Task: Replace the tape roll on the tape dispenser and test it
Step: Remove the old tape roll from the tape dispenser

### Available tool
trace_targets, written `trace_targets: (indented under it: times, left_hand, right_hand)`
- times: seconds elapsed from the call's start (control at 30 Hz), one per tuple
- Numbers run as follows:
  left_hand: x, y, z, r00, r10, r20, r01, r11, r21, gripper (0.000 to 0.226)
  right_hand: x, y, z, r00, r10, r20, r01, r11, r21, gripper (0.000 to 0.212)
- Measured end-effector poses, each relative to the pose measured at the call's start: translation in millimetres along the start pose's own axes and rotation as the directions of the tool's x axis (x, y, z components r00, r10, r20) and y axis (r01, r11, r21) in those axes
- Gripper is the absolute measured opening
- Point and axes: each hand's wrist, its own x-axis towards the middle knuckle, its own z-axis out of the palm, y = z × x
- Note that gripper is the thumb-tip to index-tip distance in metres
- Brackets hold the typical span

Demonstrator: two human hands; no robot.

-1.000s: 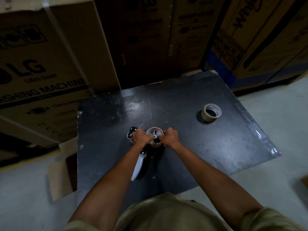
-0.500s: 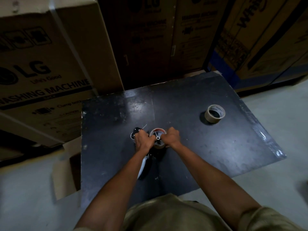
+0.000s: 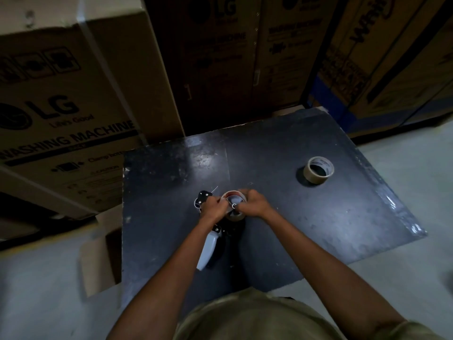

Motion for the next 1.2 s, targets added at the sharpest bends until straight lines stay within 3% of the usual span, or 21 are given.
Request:
trace_targets:
  times: [0.07, 0.13, 0.23, 0.33, 0.47, 0.67, 0.83, 1.0, 1.1, 1.2]
  left_hand:
    - [1, -1, -2, 1.000, -0.024, 0.004, 0.024, 0.997, -0.080, 0.018]
    - [7, -6, -3, 0.998, -0.063, 0.003, 0.063, 0.986, -0.157, 0.018]
    - [26, -23, 1, 0.994, -0.100, 0.051, 0.109, 0.970, -0.217, 0.027]
    - [26, -19, -1, 0.989, -0.112, 0.101, 0.133, 0.962, -0.238, 0.023]
    - [9, -2, -11, 0.968, -0.138, 0.212, 0.208, 0.910, -0.358, 0.032]
    - [6, -1, -13, 0.956, -0.139, 0.260, 0.240, 0.878, -0.414, 0.035]
    - [7, -2, -15, 0.958, -0.109, 0.265, 0.211, 0.895, -0.394, 0.032]
    - [9, 0, -15, 0.953, -0.096, 0.286, 0.213, 0.886, -0.413, 0.034]
    - [11, -3, -19, 0.957, -0.118, 0.263, 0.234, 0.852, -0.469, 0.033]
    - [10, -3, -19, 0.961, -0.141, 0.238, 0.247, 0.823, -0.511, 0.053]
  right_hand:
    - [-7, 2, 1, 0.993, -0.073, 0.090, 0.071, 0.997, 0.022, 0.072]
    - [-12, 7, 10, 0.991, -0.130, 0.020, 0.130, 0.991, -0.024, 0.089]
    - [-17, 11, 25, 0.974, -0.148, -0.173, 0.143, 0.989, -0.041, 0.078]
    - [-20, 8, 23, 0.961, -0.139, -0.241, 0.128, 0.990, -0.062, 0.078]
    - [-20, 10, 18, 0.950, -0.171, -0.262, 0.152, 0.984, -0.090, 0.078]
    - [-22, 16, 35, 0.907, -0.266, -0.327, 0.288, 0.957, 0.021, 0.058]
    - [-18, 12, 24, 0.924, -0.168, -0.343, 0.207, 0.975, 0.081, 0.065]
    - [-20, 5, 17, 0.929, -0.150, -0.339, 0.210, 0.966, 0.148, 0.046]
    - [-23, 12, 23, 0.914, -0.234, -0.331, 0.291, 0.947, 0.135, 0.055]
    - [-22, 20, 29, 0.878, -0.329, -0.347, 0.390, 0.913, 0.123, 0.067]
